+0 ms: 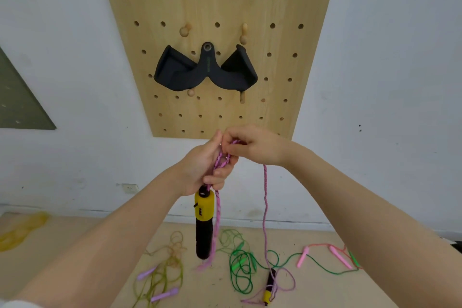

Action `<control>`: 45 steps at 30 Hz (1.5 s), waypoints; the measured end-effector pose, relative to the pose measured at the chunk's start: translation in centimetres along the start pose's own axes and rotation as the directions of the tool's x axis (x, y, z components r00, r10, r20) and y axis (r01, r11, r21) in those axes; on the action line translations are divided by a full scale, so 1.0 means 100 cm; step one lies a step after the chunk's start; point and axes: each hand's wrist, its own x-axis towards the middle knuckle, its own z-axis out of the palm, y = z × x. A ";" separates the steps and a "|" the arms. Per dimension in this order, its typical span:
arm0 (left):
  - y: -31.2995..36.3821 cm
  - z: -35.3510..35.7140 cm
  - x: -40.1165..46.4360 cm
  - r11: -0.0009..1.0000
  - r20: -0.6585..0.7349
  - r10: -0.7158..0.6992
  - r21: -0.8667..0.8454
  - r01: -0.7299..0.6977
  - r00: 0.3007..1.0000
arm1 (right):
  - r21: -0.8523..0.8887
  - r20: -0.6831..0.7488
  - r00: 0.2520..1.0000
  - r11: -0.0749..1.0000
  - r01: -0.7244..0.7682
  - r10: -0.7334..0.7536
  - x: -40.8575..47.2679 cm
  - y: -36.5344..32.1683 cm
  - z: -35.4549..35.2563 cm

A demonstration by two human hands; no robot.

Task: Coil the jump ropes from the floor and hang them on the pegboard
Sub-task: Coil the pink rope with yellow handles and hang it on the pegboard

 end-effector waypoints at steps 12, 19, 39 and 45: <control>0.002 0.005 -0.005 0.980 -0.073 0.034 0.197 -0.019 0.997 | 0.288 0.163 0.983 0.950 -0.124 0.078 -0.001 0.010 0.009; -0.003 -0.003 -0.010 0.988 -0.071 0.087 0.131 -0.078 0.994 | 0.229 0.178 0.976 0.959 -0.169 0.129 -0.004 0.026 -0.008; -0.005 0.001 0.000 0.933 -0.226 0.132 -0.300 -0.198 0.965 | -0.552 0.239 0.891 0.809 -0.203 0.387 0.006 0.039 0.049; -0.018 -0.007 0.007 0.986 -0.363 0.167 0.049 -0.160 0.917 | -0.590 0.337 0.910 0.808 0.002 0.243 0.004 -0.011 0.045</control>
